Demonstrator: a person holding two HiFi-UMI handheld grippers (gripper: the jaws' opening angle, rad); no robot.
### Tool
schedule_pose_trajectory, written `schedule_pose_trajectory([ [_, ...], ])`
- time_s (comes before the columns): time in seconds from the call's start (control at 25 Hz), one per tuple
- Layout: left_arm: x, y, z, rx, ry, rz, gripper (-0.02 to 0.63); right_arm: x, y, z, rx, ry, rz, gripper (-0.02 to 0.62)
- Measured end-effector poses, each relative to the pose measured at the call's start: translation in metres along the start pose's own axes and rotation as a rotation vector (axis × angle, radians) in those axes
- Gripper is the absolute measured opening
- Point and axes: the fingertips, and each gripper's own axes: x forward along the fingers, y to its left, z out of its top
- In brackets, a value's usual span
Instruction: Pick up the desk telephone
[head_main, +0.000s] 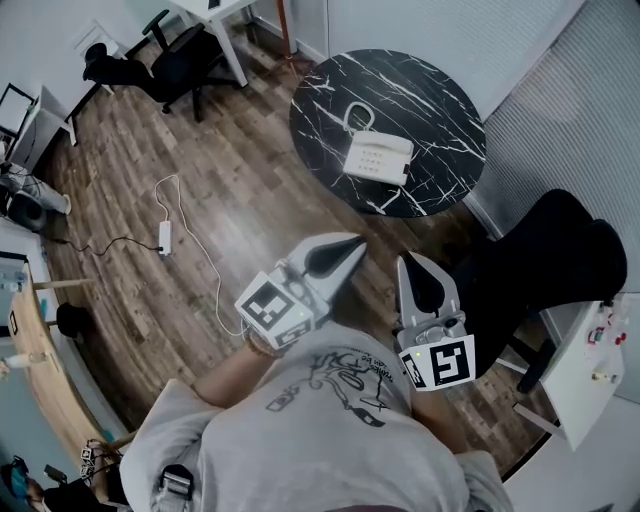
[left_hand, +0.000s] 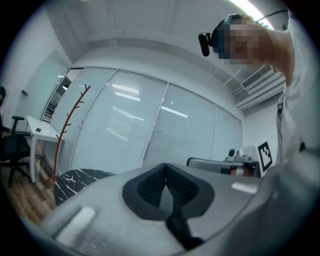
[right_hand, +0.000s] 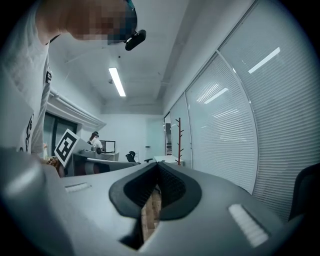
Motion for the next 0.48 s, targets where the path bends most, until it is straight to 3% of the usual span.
schedule_pose_trajectory([
  [0.48, 0.063, 0.159, 0.049, -0.022, 0.011, -0.037, -0.006, 0.163, -0.072, 0.018, -0.004, 0.023, -0.037, 0.006],
])
